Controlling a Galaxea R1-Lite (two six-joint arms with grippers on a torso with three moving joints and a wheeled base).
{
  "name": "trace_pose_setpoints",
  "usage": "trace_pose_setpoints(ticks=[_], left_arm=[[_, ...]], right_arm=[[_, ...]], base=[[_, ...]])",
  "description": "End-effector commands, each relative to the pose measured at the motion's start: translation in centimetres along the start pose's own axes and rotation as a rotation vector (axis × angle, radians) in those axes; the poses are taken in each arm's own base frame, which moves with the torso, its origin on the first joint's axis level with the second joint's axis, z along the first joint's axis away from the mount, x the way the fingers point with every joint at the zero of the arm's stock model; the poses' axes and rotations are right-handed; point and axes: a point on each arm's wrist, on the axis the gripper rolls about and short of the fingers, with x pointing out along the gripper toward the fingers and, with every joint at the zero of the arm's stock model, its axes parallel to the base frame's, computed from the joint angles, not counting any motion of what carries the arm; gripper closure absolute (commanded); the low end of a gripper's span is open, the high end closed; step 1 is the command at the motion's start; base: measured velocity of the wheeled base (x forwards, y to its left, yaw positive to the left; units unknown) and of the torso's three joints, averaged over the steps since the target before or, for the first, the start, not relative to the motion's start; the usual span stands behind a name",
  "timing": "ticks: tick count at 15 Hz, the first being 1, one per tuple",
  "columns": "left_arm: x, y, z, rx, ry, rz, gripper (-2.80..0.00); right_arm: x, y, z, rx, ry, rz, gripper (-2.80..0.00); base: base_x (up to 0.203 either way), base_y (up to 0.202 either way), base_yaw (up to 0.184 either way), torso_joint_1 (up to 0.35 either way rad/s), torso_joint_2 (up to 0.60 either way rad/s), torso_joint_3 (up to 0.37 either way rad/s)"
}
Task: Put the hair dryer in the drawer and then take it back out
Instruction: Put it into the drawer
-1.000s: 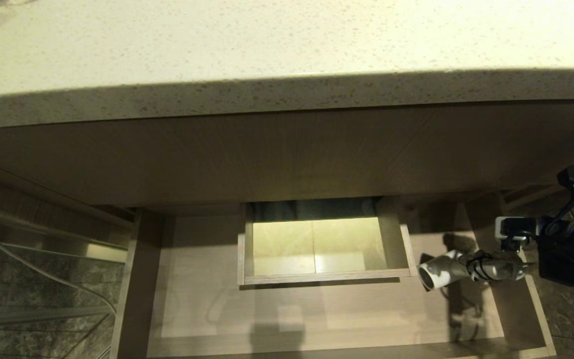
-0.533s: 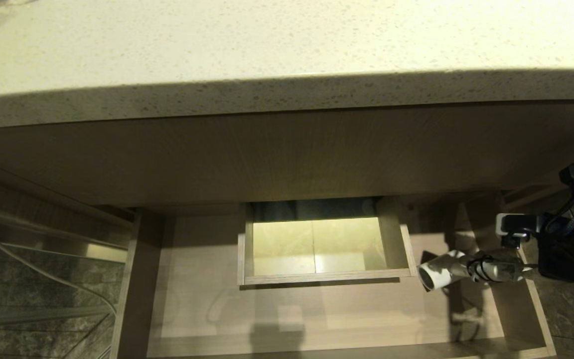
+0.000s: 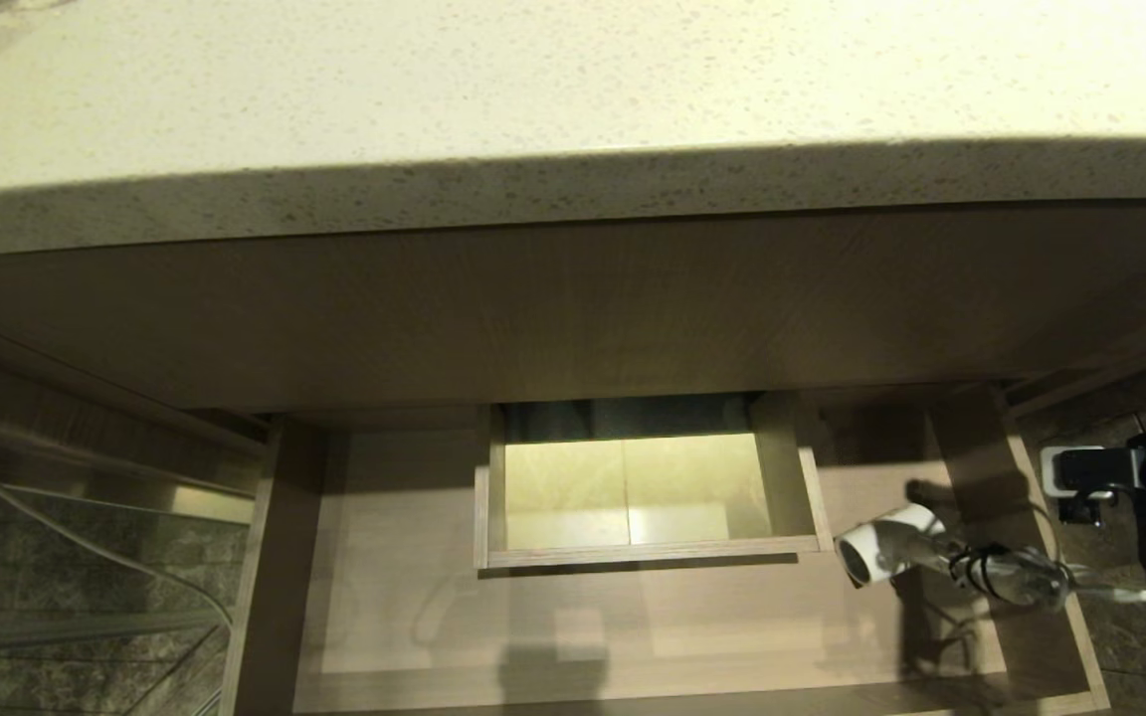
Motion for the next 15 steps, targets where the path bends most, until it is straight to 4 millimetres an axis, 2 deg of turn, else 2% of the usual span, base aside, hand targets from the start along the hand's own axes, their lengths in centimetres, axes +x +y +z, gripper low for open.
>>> trace_pose_setpoints(ticks=[1, 5, 9, 11, 15], left_arm=[[0.0, 0.0, 0.0, 0.001, 0.0, 0.0, 0.0], [0.0, 0.0, 0.0, -0.001, 0.0, 0.0, 0.0], [0.0, 0.0, 0.0, -0.001, 0.0, 0.0, 0.0], [0.0, 0.0, 0.0, 0.001, 0.0, 0.0, 0.0], [0.0, 0.0, 0.0, -0.001, 0.0, 0.0, 0.0]], right_arm=[[-1.5, 0.5, -0.1, -0.016, 0.004, -0.034, -2.8], [-3.2, 1.8, -0.2, -0.016, 0.005, -0.066, -2.8], [-3.9, 3.4, -0.3, -0.007, 0.004, -0.058, -2.8], [-3.8, 4.0, -0.4, 0.001, 0.007, -0.041, -2.8], [-2.5, 3.9, -1.3, 0.03, 0.067, 0.008, -2.8]], base=[[0.0, 0.0, 0.0, 0.0, 0.0, 0.0], [0.0, 0.0, 0.0, 0.0, 0.0, 0.0], [0.0, 0.0, 0.0, 0.0, 0.0, 0.0], [0.0, 0.0, 0.0, 0.0, 0.0, 0.0], [0.0, 0.0, 0.0, 0.0, 0.0, 0.0]])
